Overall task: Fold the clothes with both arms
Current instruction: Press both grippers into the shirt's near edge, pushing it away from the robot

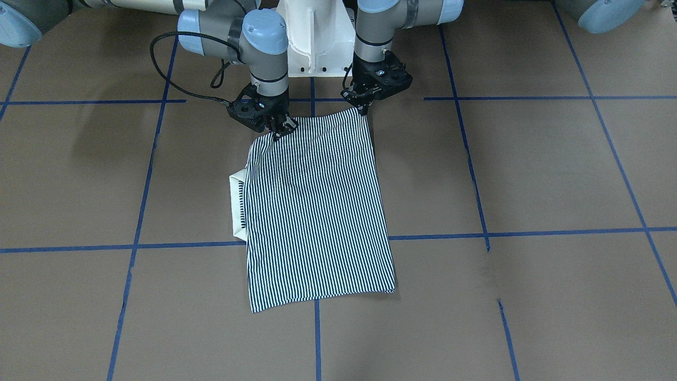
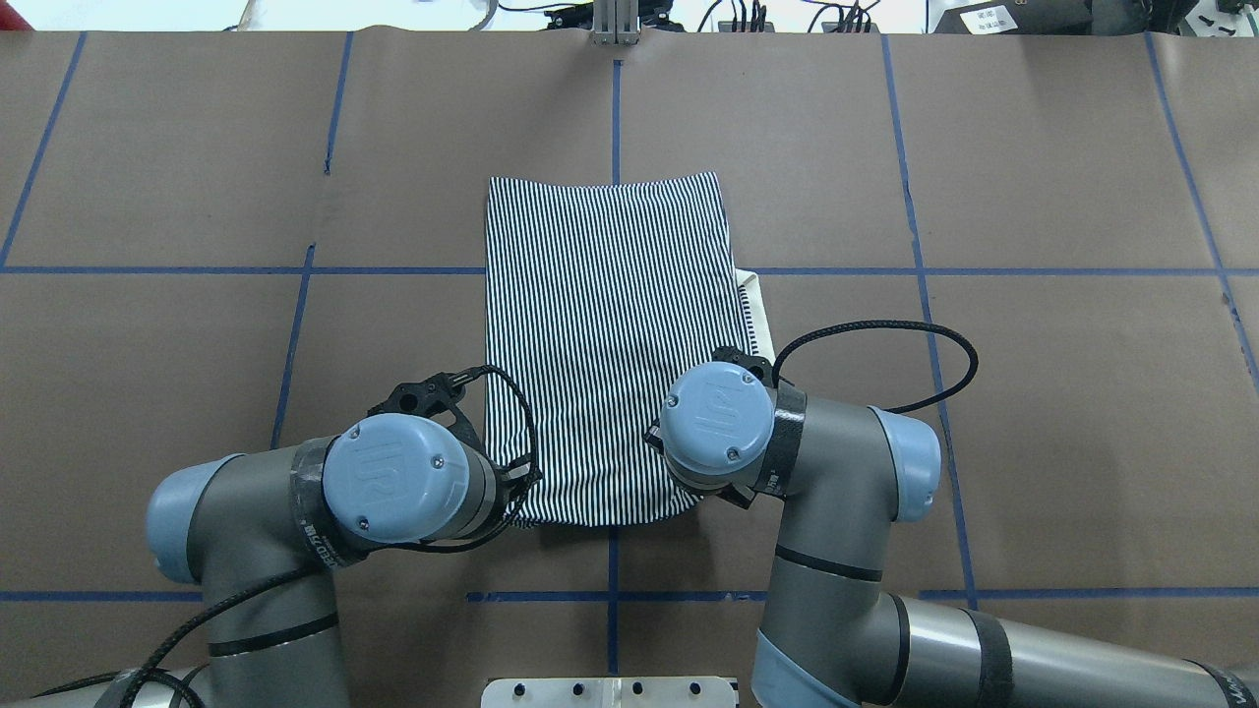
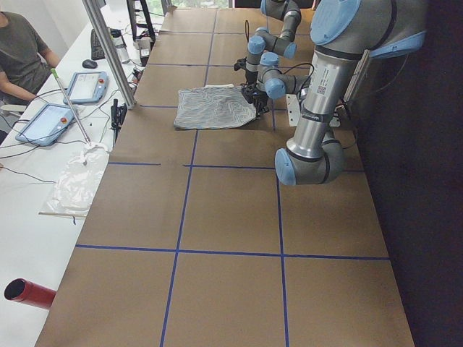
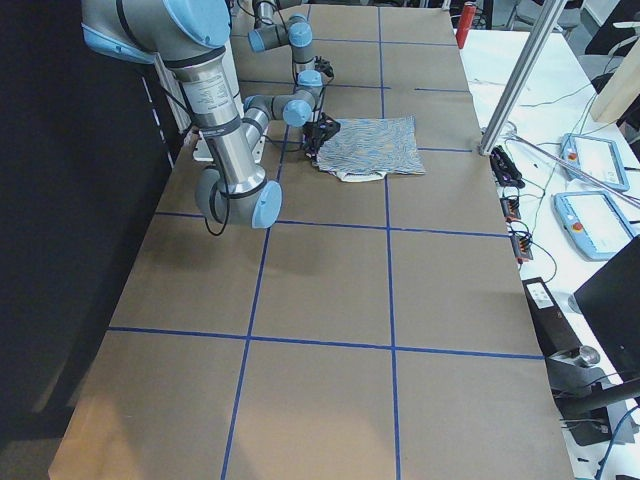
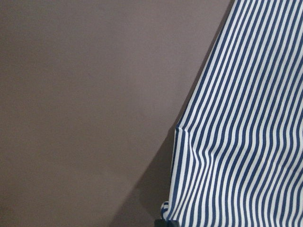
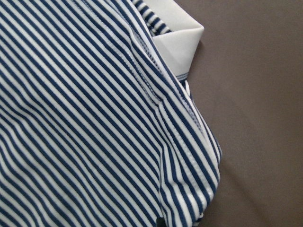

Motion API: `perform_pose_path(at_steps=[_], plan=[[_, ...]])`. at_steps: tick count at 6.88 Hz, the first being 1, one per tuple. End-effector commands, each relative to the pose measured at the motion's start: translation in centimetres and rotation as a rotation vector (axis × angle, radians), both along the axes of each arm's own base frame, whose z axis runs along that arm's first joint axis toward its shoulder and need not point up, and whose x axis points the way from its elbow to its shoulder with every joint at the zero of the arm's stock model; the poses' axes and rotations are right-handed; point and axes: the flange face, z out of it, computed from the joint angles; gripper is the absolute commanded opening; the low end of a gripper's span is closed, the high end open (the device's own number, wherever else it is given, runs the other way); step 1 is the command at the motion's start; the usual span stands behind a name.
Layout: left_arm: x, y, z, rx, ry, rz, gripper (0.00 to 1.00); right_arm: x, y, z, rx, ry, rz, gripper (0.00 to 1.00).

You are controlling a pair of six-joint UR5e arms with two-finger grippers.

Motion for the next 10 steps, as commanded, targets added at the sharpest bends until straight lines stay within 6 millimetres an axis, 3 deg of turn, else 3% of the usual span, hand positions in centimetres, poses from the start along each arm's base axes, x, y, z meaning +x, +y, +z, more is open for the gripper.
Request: perform_pose_path(at_steps=[1,2,3,4,5,6,7,8,9,10], plan=[[-1.3,1.0,-1.4,0.012,0.035,0.009,0.0,2.3,1.9,-1.8,0.02,-0.054,-0.014,0.0],[-1.1,3.9,-1.6,0.008,0.019,0.058,0.0,2.5,4.2,-2.4,0.027,-0.076,-0.049,0.0],[-2.3,5.8,-2.7,0.005,0.004,0.086,0.0,3.2,5.3,-3.5,0.035,-0.104,-0.063,0.0],[-4.2,6.3,-4.3,0.019,0.042,0.094,0.0,4.0,5.6,-3.5,0.037,-0.115,-0.068,0.0],[-4.2,6.0,-4.9,0.023,0.053,0.089,0.0,3.8,5.6,-3.4,0.04,-0.11,-0.066,0.0],[-4.5,4.3,-4.9,0.03,0.055,0.051,0.0,4.8,3.4,-3.4,0.053,-0.113,-0.038,0.0],[-6.1,1.2,-5.5,0.063,0.082,-0.034,0.0,5.2,1.8,-3.7,0.073,-0.115,-0.022,0.0],[-5.9,-1.4,-4.6,0.069,0.081,-0.097,0.0,5.5,-0.6,-3.5,0.087,-0.103,0.003,0.0],[-3.9,-3.5,-2.6,0.065,0.072,-0.122,0.0,4.2,-2.7,-2.8,0.101,-0.105,0.015,0.0],[-2.5,-4.3,-1.4,0.052,0.084,-0.14,0.0,2.5,-3.9,-1.6,0.108,-0.128,0.026,0.0]])
